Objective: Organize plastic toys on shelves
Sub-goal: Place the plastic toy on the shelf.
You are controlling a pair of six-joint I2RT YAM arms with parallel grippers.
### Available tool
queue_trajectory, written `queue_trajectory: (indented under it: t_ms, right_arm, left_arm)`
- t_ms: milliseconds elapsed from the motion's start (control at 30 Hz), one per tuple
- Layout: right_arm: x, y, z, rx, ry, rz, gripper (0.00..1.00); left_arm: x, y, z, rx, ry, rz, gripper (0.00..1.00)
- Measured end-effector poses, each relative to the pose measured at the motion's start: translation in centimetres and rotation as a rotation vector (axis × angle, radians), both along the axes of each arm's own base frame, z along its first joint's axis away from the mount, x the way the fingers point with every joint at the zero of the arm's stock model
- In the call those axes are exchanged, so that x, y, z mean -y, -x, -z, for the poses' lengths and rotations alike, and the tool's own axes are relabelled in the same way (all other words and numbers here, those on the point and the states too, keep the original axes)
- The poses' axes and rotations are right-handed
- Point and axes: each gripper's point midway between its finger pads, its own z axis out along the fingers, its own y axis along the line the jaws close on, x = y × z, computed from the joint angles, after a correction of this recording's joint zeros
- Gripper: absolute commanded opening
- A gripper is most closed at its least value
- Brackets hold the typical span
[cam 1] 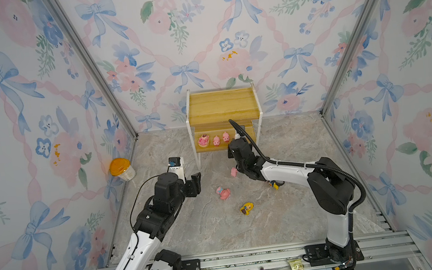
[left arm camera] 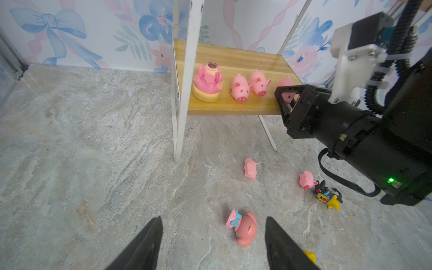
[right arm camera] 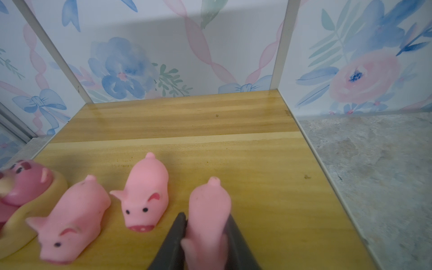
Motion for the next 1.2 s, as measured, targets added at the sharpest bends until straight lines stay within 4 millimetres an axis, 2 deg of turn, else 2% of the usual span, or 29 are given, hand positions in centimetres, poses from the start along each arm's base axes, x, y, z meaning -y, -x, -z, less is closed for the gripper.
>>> queue_trajectory:
  t_ms: [733, 1200]
  right_arm:
    - [0.2, -0.1, 0.3, -0.012, 0.023, 0.002, 0.49]
    - [0.8, -0.3, -1.7, -0.011, -0.048, -0.026, 0.56]
  left_arm:
    - [0.0, 0.0, 0.0, 0.000, 0.000, 0.001, 0.70]
    - [0.0, 0.0, 0.0, 0.000, 0.000, -0.001, 0.71]
